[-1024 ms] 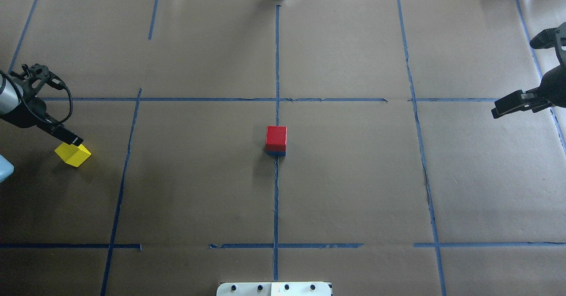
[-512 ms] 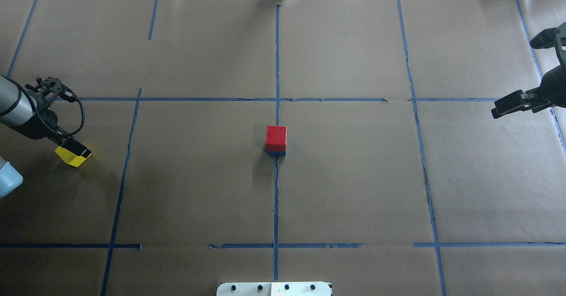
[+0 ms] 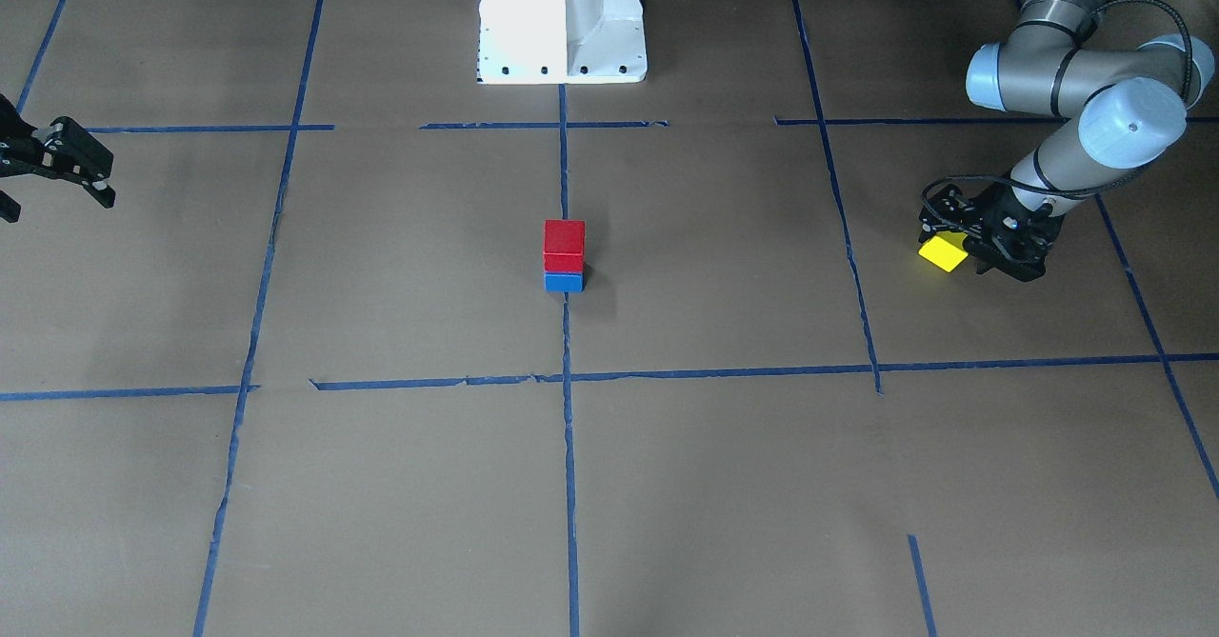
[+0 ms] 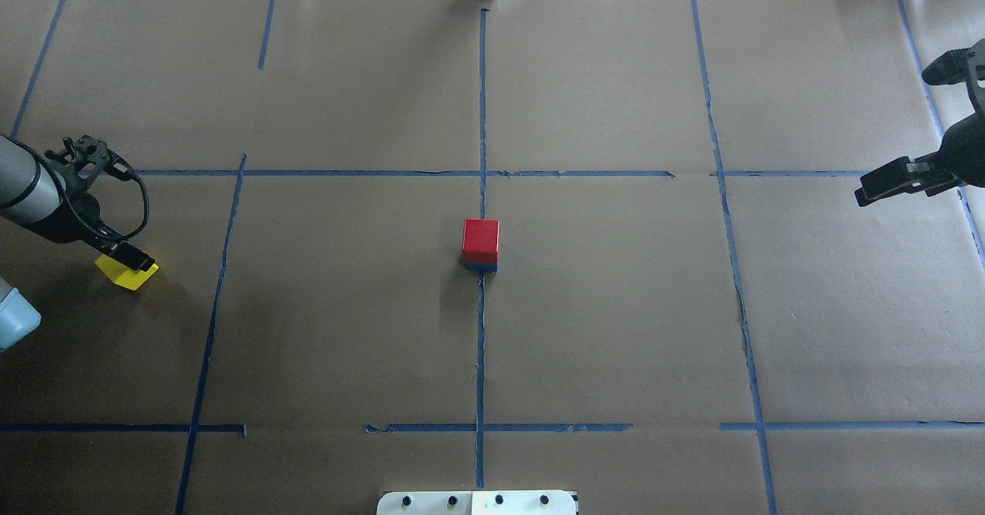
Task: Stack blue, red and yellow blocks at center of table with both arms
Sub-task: 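Lower the left gripper onto the yellow cube and close it, then carry the yellow cube with the left gripper above the red cube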
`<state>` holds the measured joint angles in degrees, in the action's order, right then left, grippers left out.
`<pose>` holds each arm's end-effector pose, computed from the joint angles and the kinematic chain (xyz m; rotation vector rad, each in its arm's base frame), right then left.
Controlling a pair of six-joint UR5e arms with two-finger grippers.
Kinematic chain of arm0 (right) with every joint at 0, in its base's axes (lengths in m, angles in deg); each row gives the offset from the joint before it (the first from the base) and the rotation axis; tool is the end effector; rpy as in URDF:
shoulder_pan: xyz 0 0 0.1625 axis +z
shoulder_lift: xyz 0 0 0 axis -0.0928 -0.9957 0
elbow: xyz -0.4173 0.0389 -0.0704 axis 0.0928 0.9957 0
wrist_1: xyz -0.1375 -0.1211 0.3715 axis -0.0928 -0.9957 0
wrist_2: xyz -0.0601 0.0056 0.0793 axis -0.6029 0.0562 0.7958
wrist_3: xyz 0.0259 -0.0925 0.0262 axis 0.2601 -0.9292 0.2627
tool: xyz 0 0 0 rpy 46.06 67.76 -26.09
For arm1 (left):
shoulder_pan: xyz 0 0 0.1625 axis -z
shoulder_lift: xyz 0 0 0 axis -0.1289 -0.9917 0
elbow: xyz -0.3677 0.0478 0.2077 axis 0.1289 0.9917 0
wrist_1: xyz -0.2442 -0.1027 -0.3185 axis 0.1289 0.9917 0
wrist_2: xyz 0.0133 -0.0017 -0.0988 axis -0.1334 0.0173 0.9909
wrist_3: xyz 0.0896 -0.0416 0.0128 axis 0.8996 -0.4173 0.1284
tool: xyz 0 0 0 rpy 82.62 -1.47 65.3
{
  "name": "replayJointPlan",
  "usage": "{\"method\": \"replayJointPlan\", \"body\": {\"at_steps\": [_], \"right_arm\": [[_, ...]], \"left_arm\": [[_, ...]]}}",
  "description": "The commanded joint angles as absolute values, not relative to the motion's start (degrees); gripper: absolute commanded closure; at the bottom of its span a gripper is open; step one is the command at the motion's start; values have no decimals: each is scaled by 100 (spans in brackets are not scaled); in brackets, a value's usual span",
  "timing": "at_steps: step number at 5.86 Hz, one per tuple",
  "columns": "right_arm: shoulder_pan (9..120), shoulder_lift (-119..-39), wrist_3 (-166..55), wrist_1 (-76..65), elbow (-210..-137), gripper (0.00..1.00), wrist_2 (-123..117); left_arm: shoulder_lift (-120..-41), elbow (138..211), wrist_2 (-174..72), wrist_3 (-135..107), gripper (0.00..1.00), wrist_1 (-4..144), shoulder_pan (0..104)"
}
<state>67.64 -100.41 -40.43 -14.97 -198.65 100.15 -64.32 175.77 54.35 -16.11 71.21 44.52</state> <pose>-0.1520 -0.4510 0.4286 0.1460 -0.7849 -0.1030 0.2776 -0.4733 0.5582 0.2139 0.8266 0.5355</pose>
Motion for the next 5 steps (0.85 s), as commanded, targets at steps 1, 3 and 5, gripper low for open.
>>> {"method": "replayJointPlan", "body": {"at_steps": [1,3,5], "right_arm": [[6764,-10041,-4051,-1497,-19783,0,10015],[6755,-9998,-4042,-1497,-19791,0,10015],[6755,-9980,-4051,-1497,-19774,0,10015]], "left_arm": [[-6426,17626,5258,-1674,100,7121,4445],[-6801,18221,5354,-2214,100,6607,4428],[-8807,18427,5329,-3950,100,4923,3870]]}}
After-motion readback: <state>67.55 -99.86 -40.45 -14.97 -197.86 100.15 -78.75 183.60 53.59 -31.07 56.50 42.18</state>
